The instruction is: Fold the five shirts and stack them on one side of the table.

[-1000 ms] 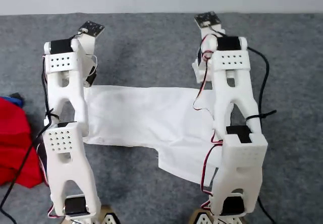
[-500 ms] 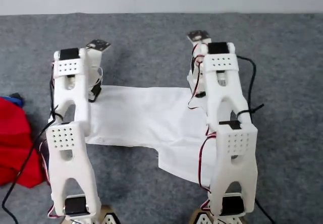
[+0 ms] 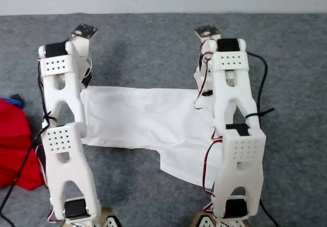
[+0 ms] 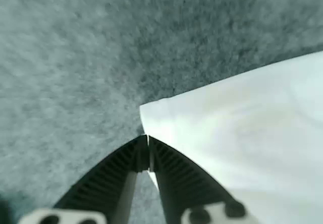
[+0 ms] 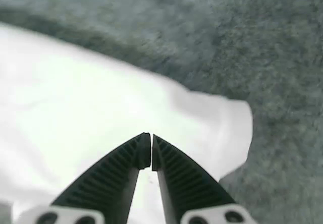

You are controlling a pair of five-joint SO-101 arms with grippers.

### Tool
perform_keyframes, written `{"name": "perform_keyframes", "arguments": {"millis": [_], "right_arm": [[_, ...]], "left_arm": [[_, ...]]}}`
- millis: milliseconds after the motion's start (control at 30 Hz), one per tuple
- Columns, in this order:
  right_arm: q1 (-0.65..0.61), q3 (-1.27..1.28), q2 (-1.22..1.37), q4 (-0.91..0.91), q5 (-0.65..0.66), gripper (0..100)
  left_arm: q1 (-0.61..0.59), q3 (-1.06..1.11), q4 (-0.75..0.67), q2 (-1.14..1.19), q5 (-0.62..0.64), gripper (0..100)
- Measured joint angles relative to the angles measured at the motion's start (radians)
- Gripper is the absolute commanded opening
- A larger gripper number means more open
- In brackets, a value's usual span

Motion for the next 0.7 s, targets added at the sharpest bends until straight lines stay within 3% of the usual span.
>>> {"name": "perform_keyframes", "arguments": {"millis": [233,567,700], "right_arm": [[-0.018,0.071,-0.175,0.052,0.000,1.0],[-0.072,0.612,-0.456,0.054,0.000,1.0],[-0.078,0.687,-0.534,0.054,-0.005,1.0]], "left_arm": [[0.040,0.288,0.000,-0.265,-0.020,1],[0.068,0.678,0.000,-0.532,-0.058,1],[0.097,0.758,0.000,-0.555,-0.092,1]]}}
